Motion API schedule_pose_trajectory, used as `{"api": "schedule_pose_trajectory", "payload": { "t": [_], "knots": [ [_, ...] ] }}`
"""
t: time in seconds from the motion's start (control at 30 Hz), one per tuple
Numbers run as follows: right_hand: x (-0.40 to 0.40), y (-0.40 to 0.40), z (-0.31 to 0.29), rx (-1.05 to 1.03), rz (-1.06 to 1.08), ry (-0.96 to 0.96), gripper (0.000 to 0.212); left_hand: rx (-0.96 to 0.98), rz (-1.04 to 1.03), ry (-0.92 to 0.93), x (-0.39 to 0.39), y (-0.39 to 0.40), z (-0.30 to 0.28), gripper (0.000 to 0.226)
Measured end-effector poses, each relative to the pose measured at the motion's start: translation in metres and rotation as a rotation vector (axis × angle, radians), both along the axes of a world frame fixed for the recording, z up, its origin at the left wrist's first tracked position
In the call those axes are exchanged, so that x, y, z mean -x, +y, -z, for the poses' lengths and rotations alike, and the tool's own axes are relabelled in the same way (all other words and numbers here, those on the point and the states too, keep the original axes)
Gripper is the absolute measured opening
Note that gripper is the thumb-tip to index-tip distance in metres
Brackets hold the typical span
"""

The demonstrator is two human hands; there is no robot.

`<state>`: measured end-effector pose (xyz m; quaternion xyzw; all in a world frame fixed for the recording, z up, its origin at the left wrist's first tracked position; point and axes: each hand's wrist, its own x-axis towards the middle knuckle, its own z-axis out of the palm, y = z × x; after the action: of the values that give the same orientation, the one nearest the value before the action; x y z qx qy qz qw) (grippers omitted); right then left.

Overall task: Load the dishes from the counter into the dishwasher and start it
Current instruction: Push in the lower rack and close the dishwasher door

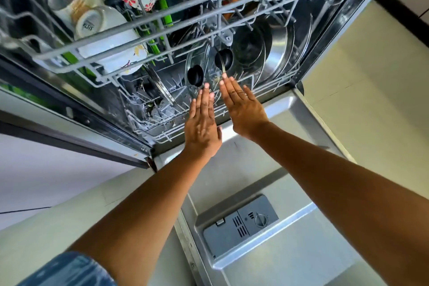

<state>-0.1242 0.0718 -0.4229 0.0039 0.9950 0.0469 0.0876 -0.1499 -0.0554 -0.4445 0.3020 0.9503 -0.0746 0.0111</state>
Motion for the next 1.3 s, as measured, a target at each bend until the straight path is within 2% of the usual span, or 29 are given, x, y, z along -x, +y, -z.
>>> {"api": "schedule_pose_trajectory", "payload": {
  "t": [0.3, 0.57, 0.8, 1.0, 1.2, 1.3],
  "knots": [
    [0.003, -0.002, 0.007, -0.007, 0.033, 0.029, 0.088, 0.112, 0.082, 0.072, 0.008, -0.008, -0.001, 0.088],
    [0.001, -0.003, 0.001, -0.070, 0.033, -0.043, 0.090, 0.130, 0.122, -0.039, 0.013, -0.012, -0.008, 0.100],
    [-0.014, -0.008, -0.030, 0.007, 0.049, -0.112, 0.072, 0.113, 0.097, -0.143, -0.001, -0.019, -0.040, 0.080],
    [-0.106, -0.001, -0.049, 0.049, 0.058, -0.082, 0.073, -0.067, 0.056, -0.202, -0.101, -0.041, -0.048, 0.073],
    [-0.262, 0.015, -0.040, 0.049, 0.092, -0.137, 0.067, -0.244, -0.009, -0.211, -0.258, -0.059, -0.043, 0.077],
    [-0.348, 0.015, -0.023, 0.090, 0.067, 0.001, 0.073, -0.297, -0.048, -0.233, -0.343, -0.065, -0.037, 0.078]
  ]
}}
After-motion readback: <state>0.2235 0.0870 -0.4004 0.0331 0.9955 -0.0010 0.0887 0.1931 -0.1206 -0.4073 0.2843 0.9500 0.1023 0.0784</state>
